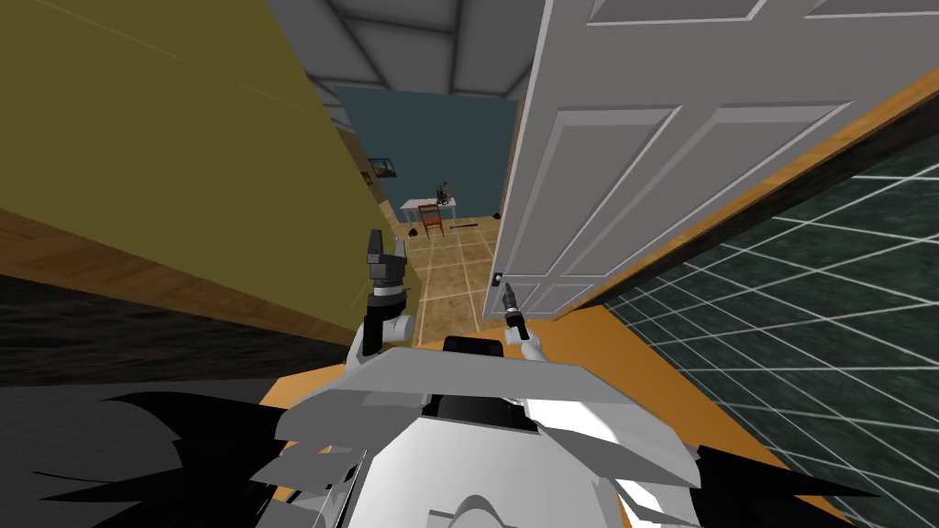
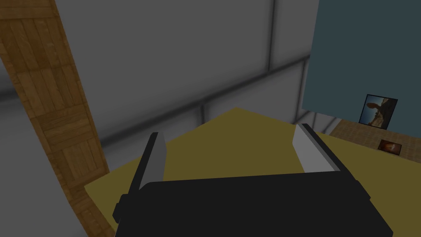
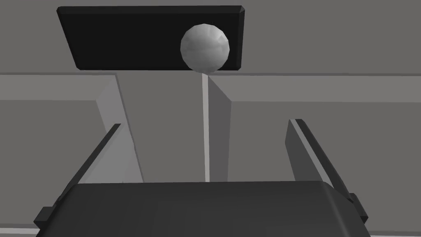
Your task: Push the door open
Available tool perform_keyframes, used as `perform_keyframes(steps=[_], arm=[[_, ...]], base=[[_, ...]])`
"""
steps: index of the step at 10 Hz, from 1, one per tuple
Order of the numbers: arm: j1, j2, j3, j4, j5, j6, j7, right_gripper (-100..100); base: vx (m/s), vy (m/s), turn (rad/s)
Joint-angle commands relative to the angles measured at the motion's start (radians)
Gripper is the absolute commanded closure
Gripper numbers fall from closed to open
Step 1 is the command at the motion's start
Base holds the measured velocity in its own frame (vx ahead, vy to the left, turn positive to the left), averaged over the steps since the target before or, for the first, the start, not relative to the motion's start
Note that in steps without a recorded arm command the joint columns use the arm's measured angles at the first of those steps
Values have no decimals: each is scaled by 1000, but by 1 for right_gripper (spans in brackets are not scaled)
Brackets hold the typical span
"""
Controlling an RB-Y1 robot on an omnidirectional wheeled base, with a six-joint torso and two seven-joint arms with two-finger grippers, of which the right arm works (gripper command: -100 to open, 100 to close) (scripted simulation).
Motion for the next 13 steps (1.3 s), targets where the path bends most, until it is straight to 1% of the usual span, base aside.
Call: perform_keyframes(steps=[1, 3, 5, 6, 7, 12, 13], arm=[[0, -1, -3, 4, -1, -6, 2, -100], [1, 4, -6, 6, -3, -12, 3, -100], [2, 18, -9, 8, -4, -17, 5, -100], [4, 13, -7, 6, -4, -15, 4, -100], [4, 13, -7, 6, -4, -15, 4, 100], [4, 13, -7, 6, -4, -15, 4, 100], [5, 1, -19, 9, -10, -13, 8, 100]], base=[[179, 14, 23], [187, 29, 26], [174, 36, 22], [86, 12, -1], [-20, 1, -5], [-14, -2, 3], [115, 46, -16]])
